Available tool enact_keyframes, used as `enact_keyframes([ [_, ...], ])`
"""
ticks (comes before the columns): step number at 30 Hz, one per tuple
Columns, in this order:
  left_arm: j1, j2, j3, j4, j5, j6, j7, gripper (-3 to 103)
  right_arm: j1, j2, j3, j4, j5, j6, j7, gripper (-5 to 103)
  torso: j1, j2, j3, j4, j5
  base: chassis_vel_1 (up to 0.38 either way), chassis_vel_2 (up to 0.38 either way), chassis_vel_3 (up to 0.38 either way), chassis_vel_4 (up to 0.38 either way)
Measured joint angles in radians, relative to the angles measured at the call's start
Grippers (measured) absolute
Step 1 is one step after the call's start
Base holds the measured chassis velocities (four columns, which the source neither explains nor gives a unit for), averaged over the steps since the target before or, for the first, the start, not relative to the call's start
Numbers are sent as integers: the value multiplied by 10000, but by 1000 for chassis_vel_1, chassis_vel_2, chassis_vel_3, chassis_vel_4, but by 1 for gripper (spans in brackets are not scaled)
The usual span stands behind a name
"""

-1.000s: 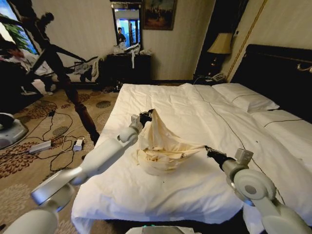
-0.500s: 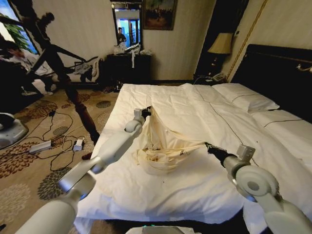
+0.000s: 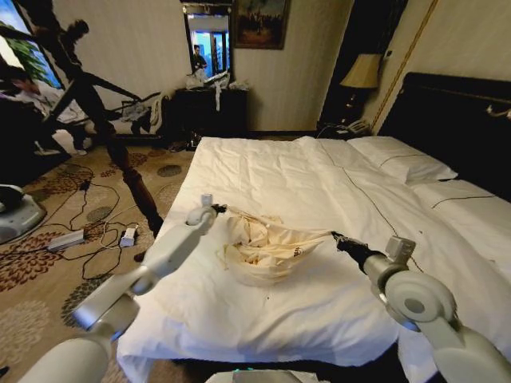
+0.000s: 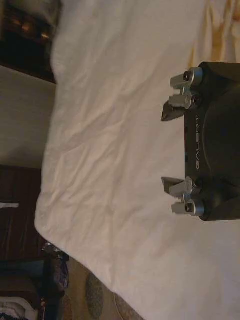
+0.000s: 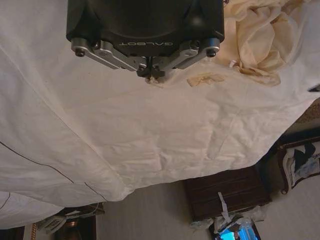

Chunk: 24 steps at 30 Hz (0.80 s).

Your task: Pick up the clothes from the bed and hang them on the clothes hanger.

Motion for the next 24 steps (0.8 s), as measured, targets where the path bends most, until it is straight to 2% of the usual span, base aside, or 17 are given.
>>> enact_keyframes([
  [3,198,280,-244,-426,-253,-124,-6,72,-11,19,-13,-23,-32,0,-9,0,-1,0,-1,0,0,0,0,0,0],
  [6,425,543,-630,-726,-397,-398,-130,89,-5,75,-63,-26,-58,0,-21,0,0,0,0,-6,0,0,0,0,0],
  [7,425,543,-630,-726,-397,-398,-130,89,-5,75,-63,-26,-58,0,-21,0,0,0,0,-6,0,0,0,0,0],
  [9,830,1013,-789,-1843,-705,-337,-136,97,7,91,-75,-31,-85,0,-29,0,4,0,0,-4,2,0,0,0,0],
  [12,1947,1944,-636,-4151,-1216,-175,-157,100,-23,105,-77,-68,-134,0,-37,0,-1,1,-1,0,4,0,0,0,0],
  [13,1947,1944,-636,-4151,-1216,-175,-157,100,-23,105,-77,-68,-134,0,-37,0,-1,1,-1,0,4,0,0,0,0],
  [15,2888,2359,-340,-5760,-1334,-193,-415,100,-78,128,-26,-73,-134,0,-41,0,-2,1,-2,5,2,0,0,0,0],
  [17,3540,2415,-51,-6613,-1364,-255,-692,100,-133,137,39,-73,-131,0,-42,0,-2,1,-2,-2,1,0,0,0,0],
  [19,3781,2365,19,-6793,-1316,-330,-815,103,-154,139,54,-66,-131,0,-42,0,-3,1,-2,-4,3,0,0,0,0],
  [22,4085,2099,32,-6849,-1276,-498,-1058,100,-205,152,68,-20,-138,0,-41,0,-2,1,-2,-3,7,0,0,0,0],
  [24,4145,1593,-85,-6750,-1715,-569,-1346,98,-274,161,71,34,-150,0,-40,0,-1,1,-2,-1,0,0,0,0,0],
])
